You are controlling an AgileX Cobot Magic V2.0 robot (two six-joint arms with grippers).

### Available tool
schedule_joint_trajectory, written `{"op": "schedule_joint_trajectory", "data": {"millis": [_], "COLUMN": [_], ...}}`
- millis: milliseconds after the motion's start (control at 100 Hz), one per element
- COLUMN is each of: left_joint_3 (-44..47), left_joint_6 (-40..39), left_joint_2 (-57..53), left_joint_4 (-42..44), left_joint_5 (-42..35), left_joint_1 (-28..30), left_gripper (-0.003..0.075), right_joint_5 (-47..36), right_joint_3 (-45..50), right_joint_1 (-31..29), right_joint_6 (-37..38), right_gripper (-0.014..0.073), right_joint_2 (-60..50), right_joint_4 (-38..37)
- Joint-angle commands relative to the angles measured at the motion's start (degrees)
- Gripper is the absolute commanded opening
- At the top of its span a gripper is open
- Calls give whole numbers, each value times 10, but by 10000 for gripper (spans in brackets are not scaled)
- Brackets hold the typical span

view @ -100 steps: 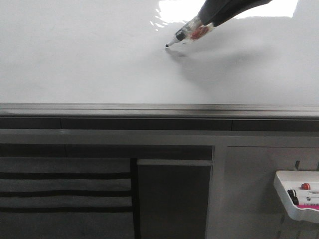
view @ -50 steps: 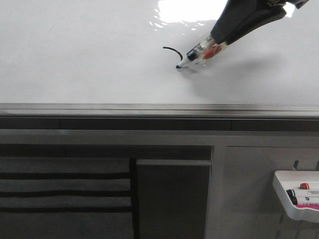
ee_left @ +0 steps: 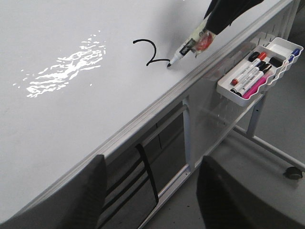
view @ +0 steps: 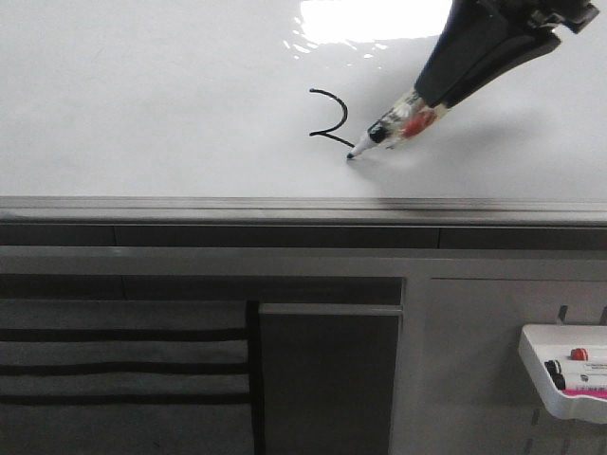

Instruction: Write number 3 on whiteboard

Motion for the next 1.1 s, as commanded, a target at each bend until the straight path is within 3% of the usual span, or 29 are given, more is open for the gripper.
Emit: {"op": "schedule_joint_trajectory", "data": {"millis": [0,130,290,440,680,920,1090], "left_joint_3": [-15,-15,-15,-14,-14,-14,-14], "left_joint_6": [-5,-5,-5,-5,-5,-5,-5], "left_joint_2": [-1,-1,-1,-1,-1,-1,-1], "left_joint_4": [-23,-23,-23,-23,-23,-23,-39], "left_joint_5": [-26,-26,-26,-26,-26,-26,-26], "left_joint_1": [2,2,2,2,2,2,2], "left_gripper": [386,386,386,386,386,386,386], "right_joint_5": [-48,-134,-34,-57,-71,21,85], "right_joint_3": [-19,-25,-44,29,131,166,166], "right_joint_1": [28,69,71,71,71,71,71], "right_joint_6": [-9,-9,-50,-122,-160,-225,-339], "right_gripper": [0,0,0,0,0,0,0], "right_joint_2": [-3,20,-18,-109,-218,-263,-263], "right_joint_4": [31,31,67,141,145,145,143]}}
